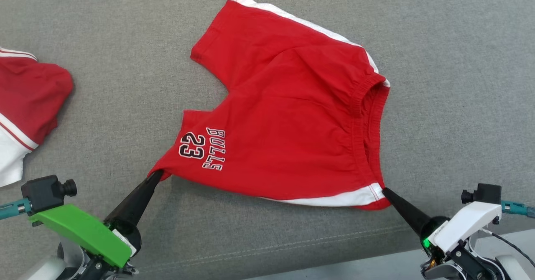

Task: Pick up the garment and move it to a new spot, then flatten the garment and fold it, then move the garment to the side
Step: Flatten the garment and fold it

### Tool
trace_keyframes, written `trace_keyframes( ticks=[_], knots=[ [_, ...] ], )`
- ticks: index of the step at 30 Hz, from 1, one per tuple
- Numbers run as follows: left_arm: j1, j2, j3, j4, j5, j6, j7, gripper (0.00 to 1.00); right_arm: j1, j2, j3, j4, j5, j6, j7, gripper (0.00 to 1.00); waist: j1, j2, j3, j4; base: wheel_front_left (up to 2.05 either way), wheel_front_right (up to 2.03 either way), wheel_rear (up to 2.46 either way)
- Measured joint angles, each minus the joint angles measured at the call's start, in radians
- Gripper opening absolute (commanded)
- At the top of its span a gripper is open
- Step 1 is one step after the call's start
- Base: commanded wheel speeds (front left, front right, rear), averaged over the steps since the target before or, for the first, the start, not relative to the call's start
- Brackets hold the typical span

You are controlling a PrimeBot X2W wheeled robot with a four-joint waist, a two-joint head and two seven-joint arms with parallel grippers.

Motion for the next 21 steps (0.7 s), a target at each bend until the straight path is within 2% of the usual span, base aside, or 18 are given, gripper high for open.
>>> trace_keyframes(
  ticks=[9, 21],
  knots=[
    [0.069, 0.071, 0.038, -0.065, 0.001, 0.023, -0.02, 0.0, 0.108, -0.03, 0.036, -0.081, 0.033, 0.014, 0.058, 0.0, 0.0, 0.0, 0.02, -0.009, 0.0, 0.0, 0.0],
    [0.074, 0.093, 0.046, -0.072, 0.004, 0.035, -0.031, 0.0, 0.108, -0.069, 0.042, -0.116, -0.004, 0.035, 0.062, 0.0, 0.0, 0.0, 0.054, -0.04, 0.0, 0.0, 0.0]
  ],
)
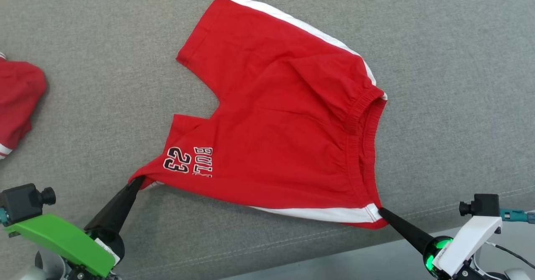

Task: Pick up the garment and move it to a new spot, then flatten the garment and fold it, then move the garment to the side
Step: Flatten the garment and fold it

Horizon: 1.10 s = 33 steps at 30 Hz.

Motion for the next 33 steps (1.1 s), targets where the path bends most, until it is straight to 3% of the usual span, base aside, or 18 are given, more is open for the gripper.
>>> trace_keyframes(
  ticks=[10, 17, 27, 33],
  knots=[
    [0.0, -0.022, -0.025, 0.008, 0.01, 0.0, 0.001, 0.0, 0.005, 0.001, -0.007, -0.013, -0.01, 0.009, -0.023, 0.0, 0.0, 0.0, 0.005, -0.016, 0.0, 0.0, 0.0],
    [-0.006, -0.013, -0.028, -0.016, 0.03, 0.005, 0.026, 0.0, 0.004, 0.061, -0.021, -0.082, 0.055, 0.015, -0.043, 0.0, 0.0, 0.0, 0.002, -0.017, 0.0, 0.0, 0.0],
    [-0.192, 0.115, 0.004, -0.115, 0.07, 0.023, 0.177, 0.0, -0.025, 0.177, -0.007, -0.186, 0.159, 0.018, -0.078, 0.0, 0.0, 0.0, 0.043, -0.034, 0.0, 0.0, 0.0],
    [-0.331, 0.196, 0.057, -0.146, 0.047, 0.034, 0.302, 0.0, -0.095, 0.208, -0.032, -0.193, 0.173, 0.018, -0.128, 0.0, 0.0, 0.0, 0.086, -0.073, 0.0, 0.0, 0.0]
  ],
)
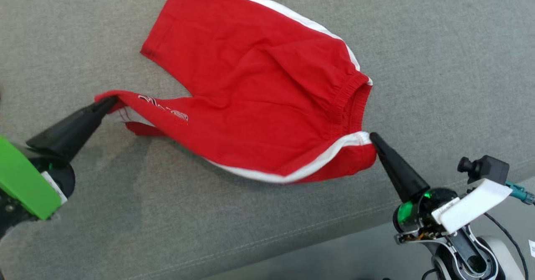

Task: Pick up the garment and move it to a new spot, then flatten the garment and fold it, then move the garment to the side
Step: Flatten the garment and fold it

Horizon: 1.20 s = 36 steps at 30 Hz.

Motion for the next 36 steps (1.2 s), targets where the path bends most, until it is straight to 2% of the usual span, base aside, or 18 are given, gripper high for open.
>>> trace_keyframes(
  ticks=[4, 12, 19, 28, 36],
  knots=[
    [-0.094, 0.034, 0.026, -0.002, -0.015, 0.007, 0.084, 0.0, -0.04, 0.019, -0.016, 0.021, 0.024, 0.0, -0.049, 0.0, 0.0, 0.0, 0.032, -0.034, 0.0, 0.0, 0.0],
    [-0.256, 0.094, 0.043, 0.076, -0.047, 0.007, 0.245, 0.0, -0.124, 0.02, 0.045, 0.089, 0.049, 0.0, -0.083, 0.0, 0.0, 0.0, 0.092, -0.119, 0.0, 0.0, 0.0],
    [-0.38, 0.095, 0.017, 0.163, -0.021, 0.007, 0.366, 0.0, -0.193, 0.02, 0.095, 0.145, 0.058, 0.005, -0.125, 0.0, 0.0, 0.0, 0.135, -0.194, 0.0, 0.0, 0.0],
    [-0.539, 0.025, -0.039, 0.275, 0.063, 0.007, 0.498, 0.0, -0.311, 0.018, 0.154, 0.144, 0.13, 0.009, -0.215, 0.0, 0.0, 0.0, 0.176, -0.259, 0.0, 0.0, 0.0],
    [-0.684, -0.103, -0.096, 0.368, 0.149, 0.007, 0.591, 0.0, -0.361, 0.017, 0.244, 0.134, 0.172, 0.009, -0.269, 0.0, 0.0, 0.0, 0.184, -0.28, 0.0, 0.0, 0.0]
  ],
)
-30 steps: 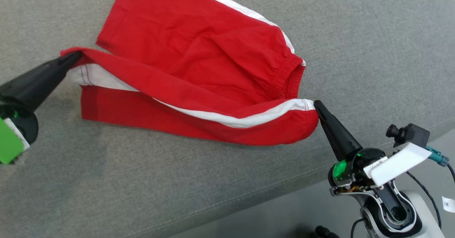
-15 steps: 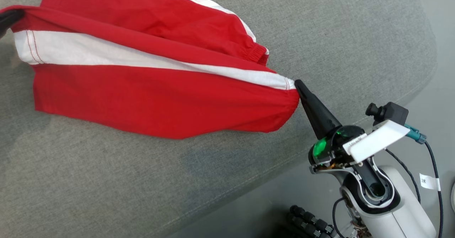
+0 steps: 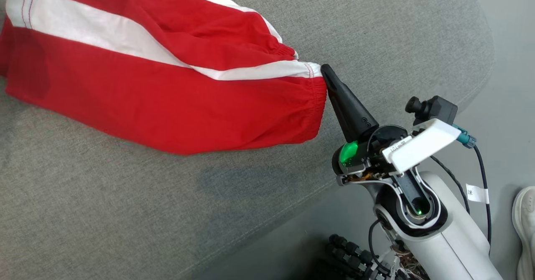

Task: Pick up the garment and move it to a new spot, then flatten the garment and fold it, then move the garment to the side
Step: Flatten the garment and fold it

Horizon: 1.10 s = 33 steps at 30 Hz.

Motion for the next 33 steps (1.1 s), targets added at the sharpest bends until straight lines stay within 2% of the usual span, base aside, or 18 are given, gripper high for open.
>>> trace_keyframes(
  ticks=[8, 13, 22, 25, 28, 29, 30, 31, 32, 33],
  knots=[
    [-0.153, -0.08, -0.013, 0.17, 0.088, 0.0, 0.083, 0.0, -0.015, -0.001, 0.009, 0.067, -0.001, 0.0, -0.07, 0.0, 0.0, 0.0, 0.004, -0.02, 0.0, 0.0, 0.0],
    [-0.178, -0.1, -0.021, 0.25, 0.13, 0.0, 0.109, 0.0, -0.044, 0.0, 0.015, 0.082, -0.007, 0.0, -0.091, 0.0, 0.0, 0.0, 0.019, -0.031, 0.0, 0.0, 0.0],
    [-0.249, -0.195, -0.024, 0.37, 0.196, 0.0, 0.126, 0.0, -0.112, -0.001, 0.057, 0.104, -0.008, 0.0, -0.135, 0.0, 0.0, 0.0, 0.059, -0.05, 0.0, 0.0, 0.0],
    [-0.256, -0.21, -0.043, 0.405, 0.245, 0.0, 0.137, 0.01, -0.128, 0.0, 0.07, 0.125, -0.009, 0.0, -0.159, 0.0, 0.0, 0.0, 0.068, -0.052, 0.0, 0.0, 0.0],
    [-0.257, -0.211, -0.049, 0.445, 0.259, 0.0, 0.154, 0.14, -0.145, -0.001, 0.074, 0.144, -0.022, 0.0, -0.188, 0.65, 0.0, 0.0, 0.075, -0.053, 0.0, 0.0, 0.0],
    [-0.257, -0.212, -0.055, 0.457, 0.271, 0.0, 0.157, 0.23, -0.154, -0.001, 0.076, 0.154, -0.028, 0.0, -0.194, 0.91, 0.0, 0.0, 0.077, -0.053, 0.0, 0.0, 0.0],
    [-0.257, -0.214, -0.061, 0.469, 0.287, 0.0, 0.159, 0.35, -0.162, -0.001, 0.077, 0.158, -0.033, 0.0, -0.202, 1.0, 0.0, 0.0, 0.078, -0.052, 0.0, 0.0, 0.0],
    [-0.257, -0.221, -0.066, 0.474, 0.295, 0.0, 0.159, 0.48, -0.171, -0.001, 0.077, 0.161, -0.04, 0.0, -0.212, 1.0, 0.0, 0.0, 0.078, -0.051, 0.0, 0.0, 0.0],
    [-0.256, -0.23, -0.067, 0.478, 0.296, 0.0, 0.159, 0.77, -0.18, -0.001, 0.075, 0.165, -0.046, 0.0, -0.219, 1.0, 0.0, 0.0, 0.077, -0.048, 0.0, 0.0, 0.0],
    [-0.256, -0.241, -0.066, 0.488, 0.296, 0.0, 0.157, 0.99, -0.188, -0.001, 0.074, 0.168, -0.051, 0.0, -0.223, 1.0, 0.0, 0.0, 0.076, -0.045, 0.0, 0.0, 0.0]
  ],
)
